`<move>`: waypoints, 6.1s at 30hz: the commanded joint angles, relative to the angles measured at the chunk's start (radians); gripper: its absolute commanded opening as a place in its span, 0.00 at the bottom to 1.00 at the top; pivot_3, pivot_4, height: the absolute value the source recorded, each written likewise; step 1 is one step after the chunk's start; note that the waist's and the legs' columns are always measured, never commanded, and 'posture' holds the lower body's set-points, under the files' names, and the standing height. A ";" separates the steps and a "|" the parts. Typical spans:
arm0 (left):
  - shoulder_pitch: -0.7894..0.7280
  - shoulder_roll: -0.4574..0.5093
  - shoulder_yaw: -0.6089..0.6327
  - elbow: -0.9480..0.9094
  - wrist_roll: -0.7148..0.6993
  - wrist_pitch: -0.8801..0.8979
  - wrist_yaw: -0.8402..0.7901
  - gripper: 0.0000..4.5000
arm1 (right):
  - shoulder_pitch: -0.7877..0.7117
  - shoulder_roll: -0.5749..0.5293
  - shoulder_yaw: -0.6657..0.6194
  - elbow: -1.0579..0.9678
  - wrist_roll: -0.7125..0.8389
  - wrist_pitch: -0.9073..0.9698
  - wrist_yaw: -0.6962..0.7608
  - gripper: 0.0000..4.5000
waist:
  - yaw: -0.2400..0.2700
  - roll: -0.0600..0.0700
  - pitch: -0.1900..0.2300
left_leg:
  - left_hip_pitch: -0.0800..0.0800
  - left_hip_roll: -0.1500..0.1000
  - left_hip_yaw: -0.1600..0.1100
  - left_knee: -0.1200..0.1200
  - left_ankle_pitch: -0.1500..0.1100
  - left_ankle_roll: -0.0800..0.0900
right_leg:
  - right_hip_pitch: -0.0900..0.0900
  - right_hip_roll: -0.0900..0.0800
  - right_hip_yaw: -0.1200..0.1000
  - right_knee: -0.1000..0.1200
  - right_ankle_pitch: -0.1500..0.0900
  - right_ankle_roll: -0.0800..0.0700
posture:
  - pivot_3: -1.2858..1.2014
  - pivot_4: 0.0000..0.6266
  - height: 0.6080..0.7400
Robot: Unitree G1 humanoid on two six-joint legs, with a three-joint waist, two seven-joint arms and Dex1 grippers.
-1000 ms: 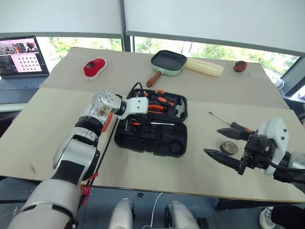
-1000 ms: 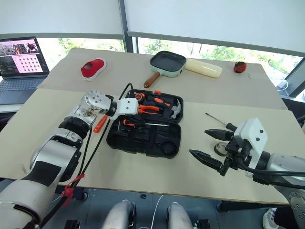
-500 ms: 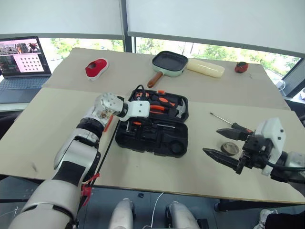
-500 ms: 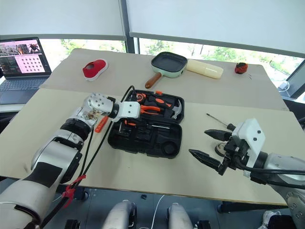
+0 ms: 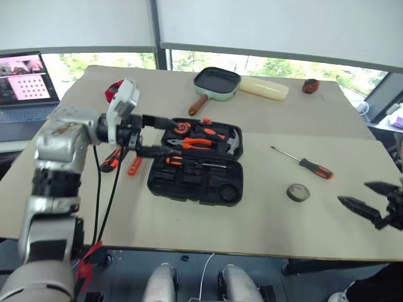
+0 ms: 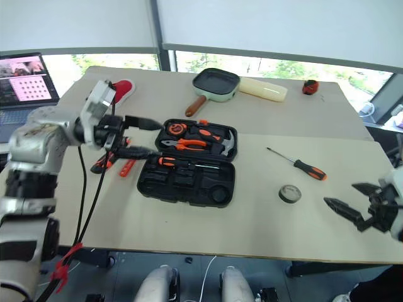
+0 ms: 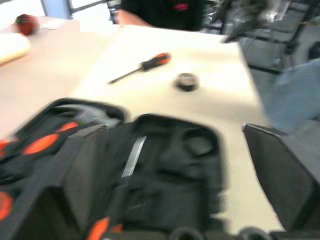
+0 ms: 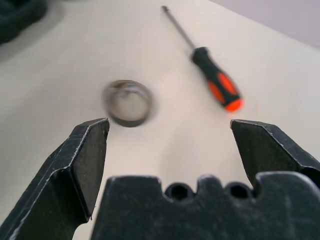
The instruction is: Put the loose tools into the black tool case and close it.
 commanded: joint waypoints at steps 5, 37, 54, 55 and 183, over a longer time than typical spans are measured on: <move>0.148 0.043 0.009 -0.321 -0.125 0.102 0.104 0.99 | -0.372 -0.076 0.426 0.272 -0.319 -0.195 -0.010 1.00 | 0.001 0.004 0.002 | 0.004 0.000 0.000 -0.001 0.000 0.000 | 0.003 0.001 0.000 0.000 0.000 -0.001 | 0.52 0.24 1.00; 0.220 0.101 0.046 -0.459 -0.273 0.109 0.305 1.00 | -1.103 0.064 0.873 1.111 -0.732 -0.368 0.271 0.01 | 0.000 0.007 0.005 | 0.006 0.000 0.003 -0.003 0.000 0.000 | 0.004 0.000 0.002 -0.002 0.000 -0.001 | 0.52 0.24 1.00; 0.171 0.089 0.008 -0.429 -0.267 0.092 0.314 1.00 | -1.223 0.131 0.877 1.206 -0.762 -0.250 0.266 0.54 | 0.000 0.008 0.006 | 0.005 0.000 0.005 -0.004 0.000 0.000 | 0.002 0.000 0.003 -0.002 0.000 -0.001 | 0.52 0.24 1.00; 0.170 0.088 0.006 -0.425 -0.266 0.091 0.315 1.00 | -1.236 0.139 0.881 1.229 -0.766 -0.249 0.272 0.54 | 0.000 0.008 0.006 | 0.005 0.000 0.005 -0.004 0.000 0.000 | 0.002 0.000 0.003 -0.002 0.000 -0.001 | 0.52 0.24 1.00; 0.463 0.290 0.191 -0.345 -0.226 0.015 0.354 1.00 | -1.060 0.550 1.017 0.192 -0.479 0.169 0.170 0.32 | 0.003 0.014 0.012 | 0.001 0.002 0.016 -0.012 0.000 -0.001 | -0.012 0.001 0.011 0.000 0.000 -0.001 | 0.52 0.24 1.00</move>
